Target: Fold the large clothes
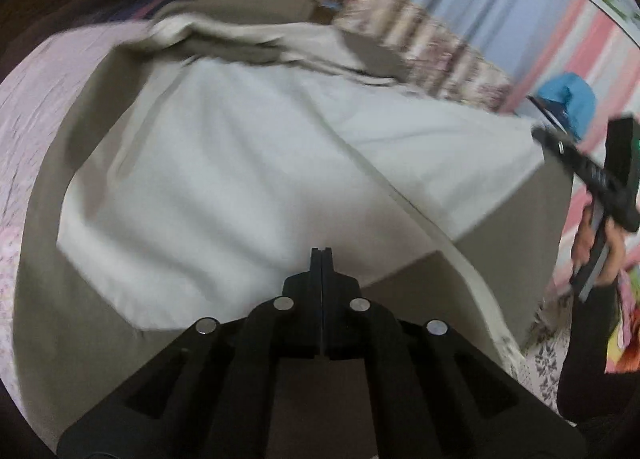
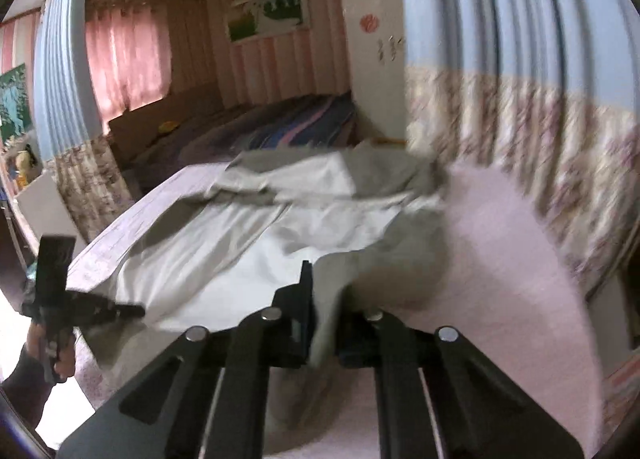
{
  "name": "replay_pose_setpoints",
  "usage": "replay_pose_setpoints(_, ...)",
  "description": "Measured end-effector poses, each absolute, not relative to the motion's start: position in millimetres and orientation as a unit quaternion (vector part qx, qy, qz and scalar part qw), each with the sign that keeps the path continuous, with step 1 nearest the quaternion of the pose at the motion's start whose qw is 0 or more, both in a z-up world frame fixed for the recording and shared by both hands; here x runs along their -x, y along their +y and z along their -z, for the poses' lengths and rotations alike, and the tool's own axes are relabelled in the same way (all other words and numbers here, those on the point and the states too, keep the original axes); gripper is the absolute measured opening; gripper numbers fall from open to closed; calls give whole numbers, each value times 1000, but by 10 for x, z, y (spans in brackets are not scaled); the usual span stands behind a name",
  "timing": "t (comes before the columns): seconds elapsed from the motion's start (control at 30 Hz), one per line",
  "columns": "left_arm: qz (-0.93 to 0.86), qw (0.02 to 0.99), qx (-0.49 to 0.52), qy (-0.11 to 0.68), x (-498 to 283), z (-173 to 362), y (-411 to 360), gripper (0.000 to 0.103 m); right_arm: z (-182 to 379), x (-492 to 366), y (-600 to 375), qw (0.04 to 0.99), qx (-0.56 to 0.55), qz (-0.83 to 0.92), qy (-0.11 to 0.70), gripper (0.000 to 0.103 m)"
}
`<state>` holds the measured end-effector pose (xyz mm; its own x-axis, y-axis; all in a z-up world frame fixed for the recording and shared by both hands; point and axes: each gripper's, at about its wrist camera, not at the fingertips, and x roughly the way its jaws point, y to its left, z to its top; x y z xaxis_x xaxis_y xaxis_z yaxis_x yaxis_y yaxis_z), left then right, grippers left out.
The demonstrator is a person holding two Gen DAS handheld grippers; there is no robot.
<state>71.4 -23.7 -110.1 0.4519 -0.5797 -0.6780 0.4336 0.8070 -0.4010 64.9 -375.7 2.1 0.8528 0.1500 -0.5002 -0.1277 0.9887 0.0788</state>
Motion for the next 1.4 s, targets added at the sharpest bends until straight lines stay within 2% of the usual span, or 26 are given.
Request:
replay_pose_setpoints(0.13,297,862,62,407,-620,954,-417,0,-87,-861,-3930,955,-17,-35,293,9)
replay_pose_setpoints(0.2,257,875,38,408,-670,985,-343,4,34,-993,-3994,941,-8,-27,336,12)
replay_pose_setpoints(0.23,242,877,37,413,-696,1013,-281,17,83,-990,-4097,937,-27,-37,345,13)
replay_pose_setpoints(0.27,230,878,43,417,-713,1028,-197,39,125,-953,-4210,936,-53,-42,346,14)
replay_pose_setpoints(0.3,219,881,54,417,-714,1037,-87,52,174,-901,-4316,934,-74,-42,346,14)
replay_pose_setpoints(0.33,207,885,58,414,-693,1036,2,70,247,-828,-4412,933,-90,-37,347,18)
replay_pose_setpoints(0.37,194,889,58,411,-660,1038,70,79,315,-763,-4470,933,-91,-26,348,25)
replay_pose_setpoints(0.4,182,893,54,409,-629,1044,153,82,377,-674,-4500,934,-85,-8,348,36)
replay_pose_setpoints(0.43,177,894,53,408,-573,1058,232,85,437,-560,-4549,936,-75,22,343,60)
replay_pose_setpoints(0.47,170,895,55,409,-570,1062,291,89,493,-450,-4612,938,-72,39,338,68)
replay_pose_setpoints(0.57,164,889,79,421,-524,1149,423,91,664,-268,-4810,930,-124,20,344,68)
replay_pose_setpoints(0.73,168,872,98,449,-479,1316,418,90,982,-166,-4828,917,-166,-11,364,68)
replay_pose_setpoints(0.8,179,866,103,456,-439,1342,407,85,1072,-197,-4756,913,-176,-34,366,68)
replay_pose_setpoints(0.83,188,862,106,460,-428,1355,394,79,1118,-221,-4701,913,-169,-39,370,67)
replay_pose_setpoints(0.9,204,852,107,470,-432,1394,328,65,1203,-298,-4603,913,-152,-46,375,65)
replay_pose_setpoints(0.93,205,850,103,475,-445,1410,296,52,1242,-357,-4554,914,-144,-47,376,56)
replay_pose_setpoints(0.97,204,849,96,477,-459,1420,263,40,1252,-434,-4532,914,-143,-50,377,38)
replay_pose_setpoints(1.0,207,848,94,479,-470,1426,243,29,1279,-487,-4498,912,-144,-59,379,31)
replay_pose_setpoints(1.03,214,843,98,484,-485,1437,228,1,1280,-511,-4469,913,-144,-64,376,20)
replay_pose_setpoints(1.07,224,837,107,488,-498,1453,224,0,1266,-524,-4430,915,-140,-68,371,14)
replay_pose_setpoints(1.17,220,843,99,482,-494,1443,208,0,1161,-511,-4356,922,-132,-76,357,10)
replay_pose_setpoints(1.4,197,874,82,436,-553,1000,415,0,802,-547,-4337,929,-144,-99,325,9)
